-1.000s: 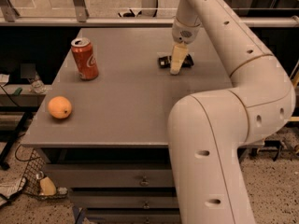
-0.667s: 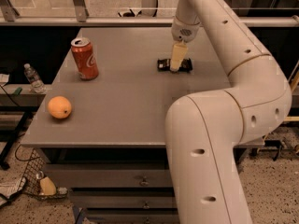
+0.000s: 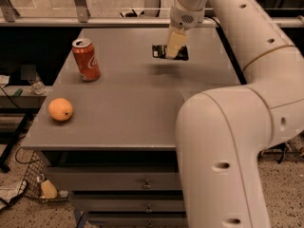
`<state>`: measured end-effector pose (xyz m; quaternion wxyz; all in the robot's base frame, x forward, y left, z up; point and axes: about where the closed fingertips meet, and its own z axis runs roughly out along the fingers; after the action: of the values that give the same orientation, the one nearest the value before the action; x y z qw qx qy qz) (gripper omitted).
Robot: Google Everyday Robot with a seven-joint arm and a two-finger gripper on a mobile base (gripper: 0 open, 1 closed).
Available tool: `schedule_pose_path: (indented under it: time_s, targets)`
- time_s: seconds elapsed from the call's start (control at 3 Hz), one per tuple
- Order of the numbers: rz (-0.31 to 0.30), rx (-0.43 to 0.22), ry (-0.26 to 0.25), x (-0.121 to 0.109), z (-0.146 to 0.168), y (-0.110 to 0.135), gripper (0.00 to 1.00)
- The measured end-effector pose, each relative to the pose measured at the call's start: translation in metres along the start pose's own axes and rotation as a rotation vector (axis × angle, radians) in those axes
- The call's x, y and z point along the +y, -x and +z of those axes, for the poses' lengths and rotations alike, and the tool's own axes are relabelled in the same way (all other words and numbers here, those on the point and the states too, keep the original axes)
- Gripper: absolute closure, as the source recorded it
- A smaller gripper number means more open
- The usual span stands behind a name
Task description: Move rxbar chocolate near coke can
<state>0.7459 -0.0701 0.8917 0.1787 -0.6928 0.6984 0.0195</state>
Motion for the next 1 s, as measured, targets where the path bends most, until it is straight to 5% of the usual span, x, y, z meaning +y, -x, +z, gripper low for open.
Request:
schedule_pose_path:
  time_s: [0.33,0.67,1.0]
  targets:
    - [-0.079,-0.081,-0.026,0.024,-0.046,0.037,1.0]
    - [-0.137,-0.111,0.012,0.058,-0.054,0.065,1.0]
    - [-0.181,-0.08,0.11,0.119,-0.024,0.094,1.0]
